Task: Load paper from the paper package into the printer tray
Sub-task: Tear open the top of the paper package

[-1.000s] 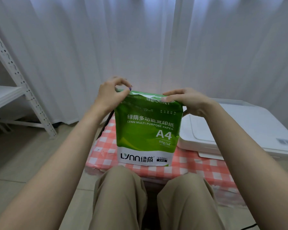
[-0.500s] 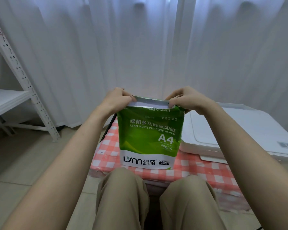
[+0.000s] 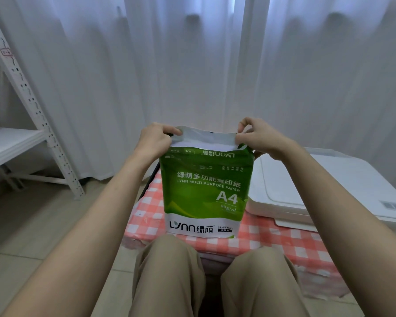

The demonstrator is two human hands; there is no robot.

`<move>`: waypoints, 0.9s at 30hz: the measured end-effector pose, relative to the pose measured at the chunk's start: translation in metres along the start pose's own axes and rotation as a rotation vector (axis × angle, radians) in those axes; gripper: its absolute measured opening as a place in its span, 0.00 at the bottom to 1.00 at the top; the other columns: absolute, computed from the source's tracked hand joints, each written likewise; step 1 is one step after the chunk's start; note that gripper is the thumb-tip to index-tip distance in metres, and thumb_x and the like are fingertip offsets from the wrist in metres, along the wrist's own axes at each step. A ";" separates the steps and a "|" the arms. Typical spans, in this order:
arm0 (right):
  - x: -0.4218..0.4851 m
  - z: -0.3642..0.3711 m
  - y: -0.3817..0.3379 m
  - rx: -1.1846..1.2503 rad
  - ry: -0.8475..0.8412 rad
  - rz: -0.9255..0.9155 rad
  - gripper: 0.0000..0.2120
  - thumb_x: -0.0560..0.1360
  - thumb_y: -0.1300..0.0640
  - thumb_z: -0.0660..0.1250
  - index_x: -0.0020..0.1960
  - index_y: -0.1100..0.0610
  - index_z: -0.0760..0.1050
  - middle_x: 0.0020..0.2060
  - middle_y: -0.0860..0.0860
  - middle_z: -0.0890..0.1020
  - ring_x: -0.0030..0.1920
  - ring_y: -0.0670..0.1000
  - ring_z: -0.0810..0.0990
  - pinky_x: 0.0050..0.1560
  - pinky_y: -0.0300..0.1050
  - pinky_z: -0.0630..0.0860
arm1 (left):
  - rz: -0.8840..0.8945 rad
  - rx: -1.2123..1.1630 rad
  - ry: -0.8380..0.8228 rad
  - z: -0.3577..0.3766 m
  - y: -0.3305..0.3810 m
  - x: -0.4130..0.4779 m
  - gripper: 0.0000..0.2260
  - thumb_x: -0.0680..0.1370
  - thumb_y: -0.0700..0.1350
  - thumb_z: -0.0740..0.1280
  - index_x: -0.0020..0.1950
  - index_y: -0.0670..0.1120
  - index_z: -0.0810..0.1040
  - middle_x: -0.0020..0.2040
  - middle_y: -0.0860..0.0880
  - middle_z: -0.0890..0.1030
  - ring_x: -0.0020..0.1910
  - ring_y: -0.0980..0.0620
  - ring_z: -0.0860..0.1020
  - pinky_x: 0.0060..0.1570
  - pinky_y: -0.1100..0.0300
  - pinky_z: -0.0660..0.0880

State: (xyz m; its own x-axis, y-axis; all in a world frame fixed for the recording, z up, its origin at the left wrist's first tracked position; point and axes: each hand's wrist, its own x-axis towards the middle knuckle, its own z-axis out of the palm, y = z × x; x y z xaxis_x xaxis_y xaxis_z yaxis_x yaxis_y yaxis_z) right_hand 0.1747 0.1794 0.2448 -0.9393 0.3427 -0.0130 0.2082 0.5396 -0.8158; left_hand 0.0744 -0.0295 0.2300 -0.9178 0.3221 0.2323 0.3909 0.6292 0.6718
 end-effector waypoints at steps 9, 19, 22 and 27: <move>0.003 0.005 -0.007 -0.160 -0.019 -0.139 0.21 0.75 0.69 0.49 0.37 0.55 0.77 0.38 0.50 0.75 0.44 0.54 0.73 0.35 0.40 0.71 | -0.023 0.083 -0.057 0.005 0.001 0.003 0.24 0.73 0.29 0.52 0.60 0.44 0.80 0.66 0.45 0.76 0.68 0.44 0.70 0.65 0.54 0.68; -0.002 0.017 -0.022 -0.434 -0.070 -0.214 0.24 0.75 0.71 0.51 0.56 0.55 0.82 0.70 0.52 0.70 0.71 0.54 0.66 0.68 0.45 0.64 | 0.023 0.235 -0.072 0.010 0.002 -0.006 0.18 0.74 0.39 0.61 0.61 0.55 0.76 0.62 0.43 0.76 0.56 0.41 0.75 0.52 0.56 0.73; 0.003 0.022 -0.027 -0.577 -0.169 -0.201 0.15 0.78 0.60 0.59 0.61 0.53 0.78 0.65 0.50 0.76 0.63 0.52 0.73 0.58 0.40 0.66 | 0.007 0.214 -0.127 0.006 0.002 -0.009 0.13 0.74 0.41 0.62 0.53 0.55 0.80 0.61 0.46 0.77 0.53 0.44 0.75 0.52 0.55 0.74; 0.011 0.025 -0.040 -0.690 -0.160 -0.211 0.11 0.76 0.54 0.65 0.56 0.54 0.82 0.54 0.52 0.83 0.47 0.49 0.76 0.48 0.42 0.72 | -0.012 0.220 -0.175 0.002 0.004 -0.013 0.10 0.75 0.42 0.63 0.50 0.50 0.83 0.54 0.46 0.81 0.52 0.45 0.76 0.54 0.53 0.76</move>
State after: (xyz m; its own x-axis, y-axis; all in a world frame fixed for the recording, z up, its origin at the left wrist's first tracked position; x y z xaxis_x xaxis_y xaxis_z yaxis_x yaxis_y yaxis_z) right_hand 0.1491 0.1426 0.2628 -0.9956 0.0904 -0.0233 0.0934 0.9605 -0.2620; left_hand 0.0884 -0.0293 0.2283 -0.9038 0.4189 0.0872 0.4033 0.7658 0.5009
